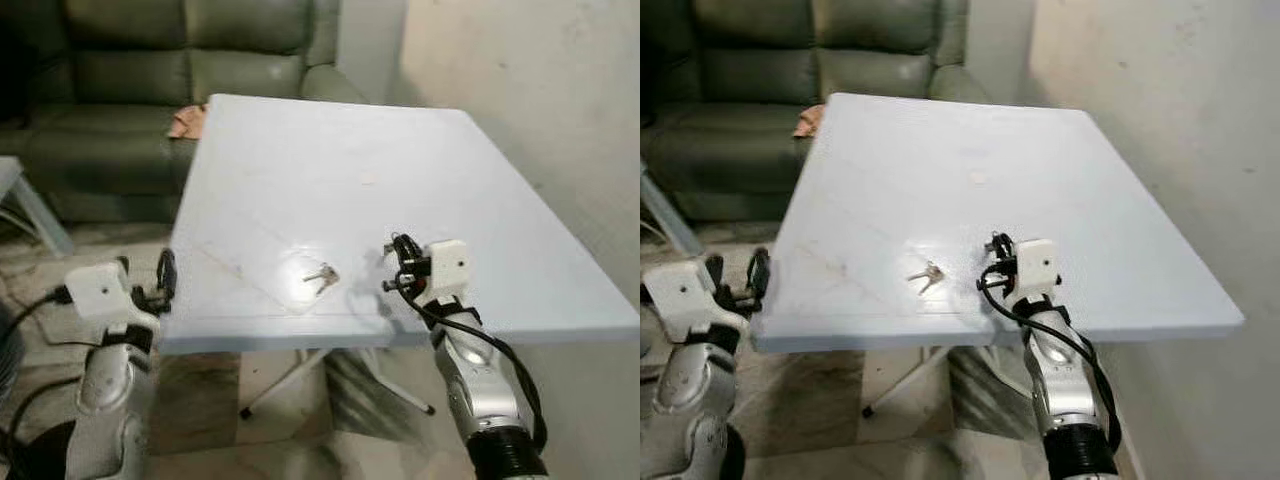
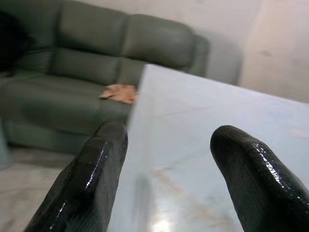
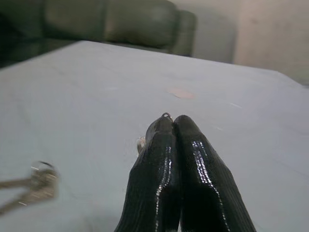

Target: Hang keys on a hook

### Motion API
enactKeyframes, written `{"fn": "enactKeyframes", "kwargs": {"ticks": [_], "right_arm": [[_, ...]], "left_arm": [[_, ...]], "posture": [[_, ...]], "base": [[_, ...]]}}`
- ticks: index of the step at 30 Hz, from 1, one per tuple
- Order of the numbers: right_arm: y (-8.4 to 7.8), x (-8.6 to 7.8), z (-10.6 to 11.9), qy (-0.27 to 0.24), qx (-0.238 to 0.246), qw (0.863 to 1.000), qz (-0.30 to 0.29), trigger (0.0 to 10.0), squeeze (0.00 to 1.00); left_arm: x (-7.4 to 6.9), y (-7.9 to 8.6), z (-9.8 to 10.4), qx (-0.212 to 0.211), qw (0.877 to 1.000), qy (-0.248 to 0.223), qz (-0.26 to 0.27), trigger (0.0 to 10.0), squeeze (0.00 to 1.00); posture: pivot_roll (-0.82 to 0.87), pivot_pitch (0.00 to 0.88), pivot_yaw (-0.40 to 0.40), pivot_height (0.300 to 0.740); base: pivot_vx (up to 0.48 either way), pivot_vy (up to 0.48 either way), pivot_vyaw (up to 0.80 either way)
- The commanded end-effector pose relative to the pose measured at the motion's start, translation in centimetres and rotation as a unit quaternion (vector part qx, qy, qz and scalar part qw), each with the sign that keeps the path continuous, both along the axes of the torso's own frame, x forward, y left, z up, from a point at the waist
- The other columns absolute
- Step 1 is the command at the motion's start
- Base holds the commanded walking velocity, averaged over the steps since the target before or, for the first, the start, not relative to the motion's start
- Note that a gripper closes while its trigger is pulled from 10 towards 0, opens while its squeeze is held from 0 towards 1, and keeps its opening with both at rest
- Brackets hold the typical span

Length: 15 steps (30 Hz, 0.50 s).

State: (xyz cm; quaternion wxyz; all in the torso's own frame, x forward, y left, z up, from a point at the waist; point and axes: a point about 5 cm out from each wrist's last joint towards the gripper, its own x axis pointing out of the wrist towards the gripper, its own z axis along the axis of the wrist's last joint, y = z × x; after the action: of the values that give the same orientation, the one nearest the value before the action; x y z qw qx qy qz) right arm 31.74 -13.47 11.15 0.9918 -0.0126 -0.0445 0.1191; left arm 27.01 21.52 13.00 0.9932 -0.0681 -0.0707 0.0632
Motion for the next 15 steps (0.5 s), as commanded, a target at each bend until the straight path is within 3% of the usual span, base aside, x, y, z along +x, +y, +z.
{"fn": "enactKeyframes", "kwargs": {"ticks": [1, 15], "right_arm": [[-0.47, 0.14, 0.71, -0.009, -0.007, 1.0, -0.011, 10.0, 0.0], [-0.17, 0.34, 0.86, -0.007, -0.019, 1.0, -0.014, 10.0, 0.0]], "left_arm": [[0.1, 0.2, -0.3, 0.001, 1.0, 0.011, 0.004, 10.0, 0.0], [0.54, 0.83, -0.32, 0.01, 1.0, 0.012, 0.014, 10.0, 0.0]], "posture": [[-0.06, 0.0, -0.056, 0.732], [-0.06, 0.0, -0.059, 0.732]], "base": [[0.0, 0.0, -0.79], [0.0, 0.0, -0.78]]}}
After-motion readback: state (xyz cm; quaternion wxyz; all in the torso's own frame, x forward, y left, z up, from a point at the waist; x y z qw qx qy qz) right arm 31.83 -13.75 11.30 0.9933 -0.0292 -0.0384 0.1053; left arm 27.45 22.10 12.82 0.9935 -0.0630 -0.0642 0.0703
